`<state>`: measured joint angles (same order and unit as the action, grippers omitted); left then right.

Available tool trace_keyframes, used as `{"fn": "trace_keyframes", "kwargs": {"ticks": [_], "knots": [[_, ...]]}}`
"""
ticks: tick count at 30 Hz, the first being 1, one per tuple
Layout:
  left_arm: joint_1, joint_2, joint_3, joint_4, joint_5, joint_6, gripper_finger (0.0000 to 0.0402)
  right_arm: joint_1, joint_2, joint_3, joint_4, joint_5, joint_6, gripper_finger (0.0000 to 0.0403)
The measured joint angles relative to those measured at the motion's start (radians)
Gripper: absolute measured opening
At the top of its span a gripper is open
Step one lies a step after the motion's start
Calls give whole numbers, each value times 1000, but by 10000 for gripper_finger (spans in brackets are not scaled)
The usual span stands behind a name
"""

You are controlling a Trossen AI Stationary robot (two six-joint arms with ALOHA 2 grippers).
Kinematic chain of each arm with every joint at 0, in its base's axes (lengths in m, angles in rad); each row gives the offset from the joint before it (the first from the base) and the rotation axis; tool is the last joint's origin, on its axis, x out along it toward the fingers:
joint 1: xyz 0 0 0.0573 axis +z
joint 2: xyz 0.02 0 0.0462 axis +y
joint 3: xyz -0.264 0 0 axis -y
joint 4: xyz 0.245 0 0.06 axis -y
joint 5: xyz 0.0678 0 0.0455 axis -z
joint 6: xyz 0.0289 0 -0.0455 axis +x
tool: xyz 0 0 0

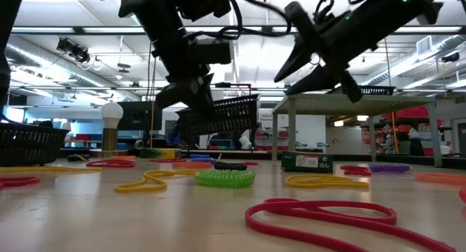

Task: Pick & Place Office Desk Supplies
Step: Put the top black bin on the shelf

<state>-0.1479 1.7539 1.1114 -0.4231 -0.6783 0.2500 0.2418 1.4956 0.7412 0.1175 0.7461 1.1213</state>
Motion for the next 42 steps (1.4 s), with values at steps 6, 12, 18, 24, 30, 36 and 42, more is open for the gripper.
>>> {"fn": "trace_keyframes", "kwargs": {"ticks": [6,12,18,24,30,36,42], "knots": [[-23,5,-1,17,-34,-16,15,-45,48,1,118,-13,-66,152],[-35,5,-1,35,-38,-17,15,-83,77,1,166,-57,-87,143],[-42,5,-1,43,-36,-2,15,-89,77,1,185,-70,-111,134],[-52,5,-1,57,-36,26,16,-103,77,1,171,-80,-112,112],[-63,4,-1,59,-50,28,28,-104,76,1,168,-83,-117,63],[-75,4,-1,49,-54,41,52,-104,76,1,167,-76,-125,15],[-93,2,0,6,-55,74,99,-104,76,1,165,-77,-124,9]]}}
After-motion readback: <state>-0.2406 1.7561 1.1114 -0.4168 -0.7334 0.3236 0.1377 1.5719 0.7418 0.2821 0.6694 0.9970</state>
